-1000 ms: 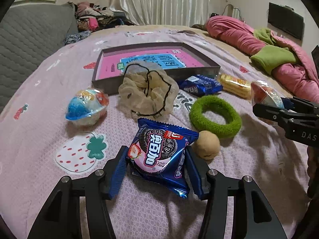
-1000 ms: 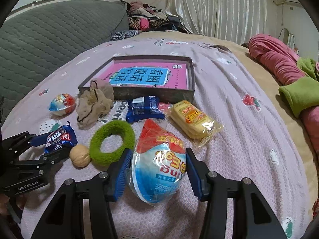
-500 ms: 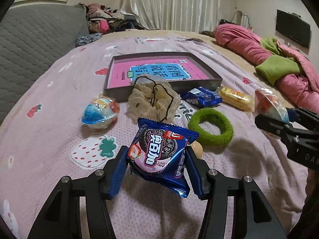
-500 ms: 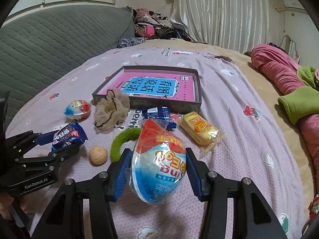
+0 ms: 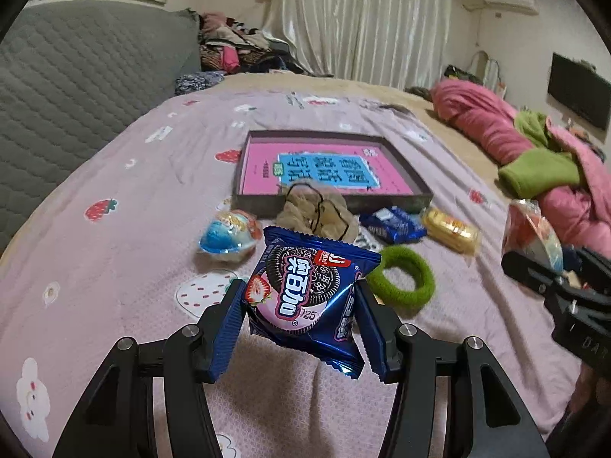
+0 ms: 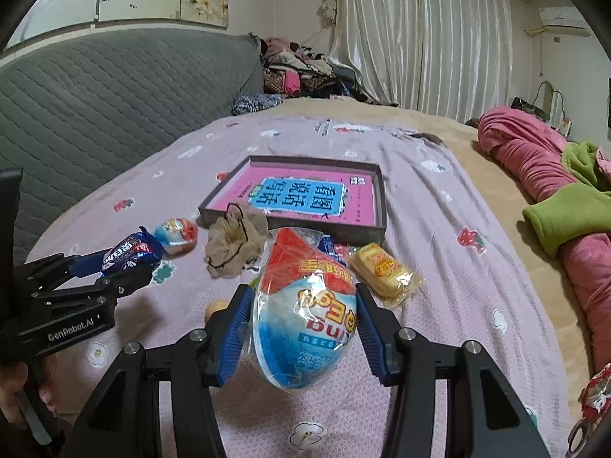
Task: Organize objects
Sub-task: 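Lift both held packs and carry them over the pink box tray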
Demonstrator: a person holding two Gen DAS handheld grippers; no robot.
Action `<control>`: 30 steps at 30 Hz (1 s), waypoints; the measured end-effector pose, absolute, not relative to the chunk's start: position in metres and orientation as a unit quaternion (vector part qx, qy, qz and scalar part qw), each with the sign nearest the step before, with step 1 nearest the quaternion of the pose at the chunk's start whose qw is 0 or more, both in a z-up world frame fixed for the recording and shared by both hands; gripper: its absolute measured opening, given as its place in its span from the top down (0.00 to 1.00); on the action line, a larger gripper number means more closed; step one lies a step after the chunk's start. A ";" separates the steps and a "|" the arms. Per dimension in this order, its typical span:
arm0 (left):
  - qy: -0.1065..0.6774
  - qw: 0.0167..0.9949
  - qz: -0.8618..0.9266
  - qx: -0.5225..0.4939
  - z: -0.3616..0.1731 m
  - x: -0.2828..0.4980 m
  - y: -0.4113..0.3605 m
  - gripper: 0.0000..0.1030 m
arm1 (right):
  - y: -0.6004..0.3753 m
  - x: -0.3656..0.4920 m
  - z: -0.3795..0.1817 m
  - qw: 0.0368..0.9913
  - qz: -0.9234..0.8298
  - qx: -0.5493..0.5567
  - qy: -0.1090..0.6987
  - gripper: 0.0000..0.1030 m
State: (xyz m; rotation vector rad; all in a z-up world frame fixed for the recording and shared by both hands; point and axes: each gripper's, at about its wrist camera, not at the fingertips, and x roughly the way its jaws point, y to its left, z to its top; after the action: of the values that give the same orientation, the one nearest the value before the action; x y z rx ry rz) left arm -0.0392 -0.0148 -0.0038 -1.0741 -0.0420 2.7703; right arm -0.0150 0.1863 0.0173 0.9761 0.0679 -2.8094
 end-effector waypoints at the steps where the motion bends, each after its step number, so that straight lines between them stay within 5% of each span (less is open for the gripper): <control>1: -0.015 0.083 0.930 -0.357 0.000 -0.038 -0.015 0.44 | 0.186 -0.013 0.020 0.083 -0.942 0.324 0.023 0.48; 30: -0.007 0.078 0.954 -0.289 0.123 -0.061 -0.005 0.44 | 0.181 -0.023 0.133 0.102 -0.963 0.244 0.041 0.48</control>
State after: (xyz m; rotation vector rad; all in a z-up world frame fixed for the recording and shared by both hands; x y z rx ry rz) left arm -0.0608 -0.0046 0.1230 -0.8649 -0.0215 2.8578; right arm -0.0228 0.1810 0.1334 0.7210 0.1218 -2.8445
